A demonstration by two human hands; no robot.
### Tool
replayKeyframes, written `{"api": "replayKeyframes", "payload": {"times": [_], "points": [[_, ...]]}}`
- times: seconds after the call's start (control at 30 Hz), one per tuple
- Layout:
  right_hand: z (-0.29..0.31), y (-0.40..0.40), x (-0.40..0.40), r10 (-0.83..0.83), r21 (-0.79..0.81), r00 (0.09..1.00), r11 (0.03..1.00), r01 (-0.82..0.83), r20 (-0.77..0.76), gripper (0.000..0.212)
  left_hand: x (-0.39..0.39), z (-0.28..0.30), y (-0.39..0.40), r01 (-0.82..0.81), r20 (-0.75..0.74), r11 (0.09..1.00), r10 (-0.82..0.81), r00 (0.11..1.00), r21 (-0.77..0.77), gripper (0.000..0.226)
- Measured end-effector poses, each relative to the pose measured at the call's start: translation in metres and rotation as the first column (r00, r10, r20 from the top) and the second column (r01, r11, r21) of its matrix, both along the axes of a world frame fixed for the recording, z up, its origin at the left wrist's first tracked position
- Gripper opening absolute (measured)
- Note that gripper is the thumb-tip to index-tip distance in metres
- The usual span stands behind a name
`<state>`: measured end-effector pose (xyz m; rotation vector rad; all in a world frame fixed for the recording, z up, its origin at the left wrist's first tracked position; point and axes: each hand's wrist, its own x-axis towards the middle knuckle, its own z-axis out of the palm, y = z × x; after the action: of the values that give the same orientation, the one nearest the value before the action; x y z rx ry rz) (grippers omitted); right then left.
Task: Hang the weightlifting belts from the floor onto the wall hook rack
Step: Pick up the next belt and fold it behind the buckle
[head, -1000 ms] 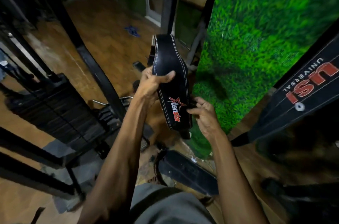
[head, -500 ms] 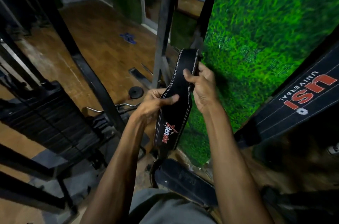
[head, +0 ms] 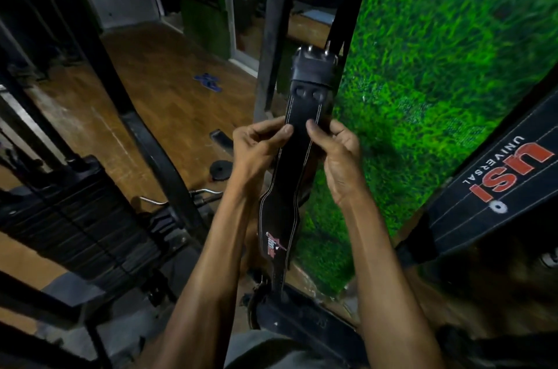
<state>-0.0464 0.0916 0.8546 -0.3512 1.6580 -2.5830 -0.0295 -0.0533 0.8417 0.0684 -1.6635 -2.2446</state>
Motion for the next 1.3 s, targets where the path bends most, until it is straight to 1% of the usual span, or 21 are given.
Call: {"api": "replayKeyframes", "payload": {"times": [0.07,0.17,0.2,0.3,0.37,0.43,0.53,0.63,0.73,0.77,0.8,0.87,0.9,0.93,1.0,1.07,1.1,1.17,1.23,1.27,1.3], "points": [[0.014,0.001,-0.007,-0.087,0.044,0.993,0.995,0.091,-0.077,0.010,0.001,-0.002,0.003,0.009,-0.007,0.999,-0.010,1.000,-0.037,0.031],[0.018,-0.003,-0.014,-0.235,0.174,0.956,0.948,0.265,-0.175,0.014,0.001,0.002,0.000,0.052,-0.032,0.998,-0.053,0.998,-0.033,0.034],[0.016,-0.005,-0.013,-0.228,0.202,0.954,0.942,0.267,-0.197,0.011,0.001,0.008,-0.004,0.060,-0.046,0.998,-0.061,0.997,-0.031,0.038],[0.009,-0.011,-0.004,-0.156,0.324,0.951,0.915,0.241,-0.267,0.030,-0.002,0.027,-0.012,0.040,-0.132,0.992,-0.056,0.990,-0.120,0.034],[0.006,-0.011,-0.003,-0.124,0.311,0.966,0.930,0.193,-0.228,0.034,-0.006,0.029,-0.013,0.008,-0.171,0.984,-0.039,0.984,-0.178,0.031],[0.012,-0.005,-0.004,-0.128,0.195,0.985,0.969,0.148,-0.112,0.031,-0.008,0.024,-0.013,-0.009,-0.193,0.980,-0.030,0.981,-0.198,0.035],[0.031,0.014,-0.011,-0.212,0.119,0.976,0.969,0.216,-0.042,0.042,-0.009,0.018,-0.013,0.020,-0.176,0.972,-0.063,0.982,-0.235,0.040],[0.055,0.024,-0.018,-0.204,0.304,0.969,0.923,0.237,-0.138,0.041,-0.007,0.020,-0.012,0.056,-0.203,0.954,-0.120,0.972,-0.294,0.032],[0.073,0.024,-0.018,-0.043,0.555,0.985,0.821,0.132,-0.169,0.066,-0.008,0.022,-0.008,0.048,-0.207,0.943,-0.122,0.971,-0.330,0.033],[0.077,0.024,-0.015,-0.006,0.542,0.981,0.833,0.113,-0.195,0.069,-0.009,0.023,-0.007,0.041,-0.201,0.940,-0.115,0.973,-0.339,0.032],[0.080,0.025,-0.011,0.016,0.454,0.971,0.886,0.096,-0.237,0.072,-0.011,0.023,-0.007,0.033,-0.201,0.937,-0.109,0.973,-0.347,0.032],[0.084,0.028,-0.004,0.002,0.134,0.972,0.990,0.031,-0.233,0.078,-0.014,0.024,-0.007,0.025,-0.201,0.933,-0.104,0.974,-0.360,0.031],[0.084,0.029,-0.003,-0.039,0.055,0.974,0.997,0.052,-0.222,0.079,-0.015,0.023,-0.008,0.025,-0.200,0.930,-0.105,0.974,-0.366,0.030],[0.082,0.030,-0.006,-0.097,0.090,0.972,0.989,0.118,-0.213,0.079,-0.015,0.023,-0.007,0.030,-0.201,0.929,-0.112,0.973,-0.370,0.029],[0.080,0.027,-0.012,-0.141,0.324,0.968,0.923,0.205,-0.209,0.083,-0.016,0.024,-0.006,0.055,-0.200,0.926,-0.138,0.970,-0.373,0.029],[0.082,0.024,-0.014,-0.075,0.544,0.981,0.824,0.161,-0.177,0.089,-0.016,0.027,-0.003,0.075,-0.191,0.929,-0.153,0.970,-0.361,0.032],[0.083,0.022,-0.014,-0.039,0.584,0.985,0.801,0.131,-0.167,0.090,-0.016,0.028,-0.002,0.081,-0.189,0.931,-0.156,0.970,-0.356,0.033],[0.084,0.019,-0.010,-0.004,0.479,0.973,0.870,0.118,-0.231,0.087,-0.017,0.029,-0.002,0.081,-0.192,0.933,-0.156,0.969,-0.350,0.032],[0.082,0.020,-0.007,-0.025,0.189,0.964,0.979,0.078,-0.266,0.082,-0.019,0.029,-0.006,0.060,-0.214,0.939,-0.139,0.967,-0.340,0.033],[0.081,0.021,-0.006,-0.030,0.055,0.970,0.997,0.045,-0.240,0.079,-0.020,0.029,-0.009,0.050,-0.221,0.942,-0.129,0.967,-0.331,0.033],[0.079,0.024,-0.008,-0.043,0.014,0.974,0.999,0.047,-0.221,0.076,-0.020,0.030,-0.010,0.050,-0.222,0.944,-0.129,0.966,-0.327,0.034]]}}
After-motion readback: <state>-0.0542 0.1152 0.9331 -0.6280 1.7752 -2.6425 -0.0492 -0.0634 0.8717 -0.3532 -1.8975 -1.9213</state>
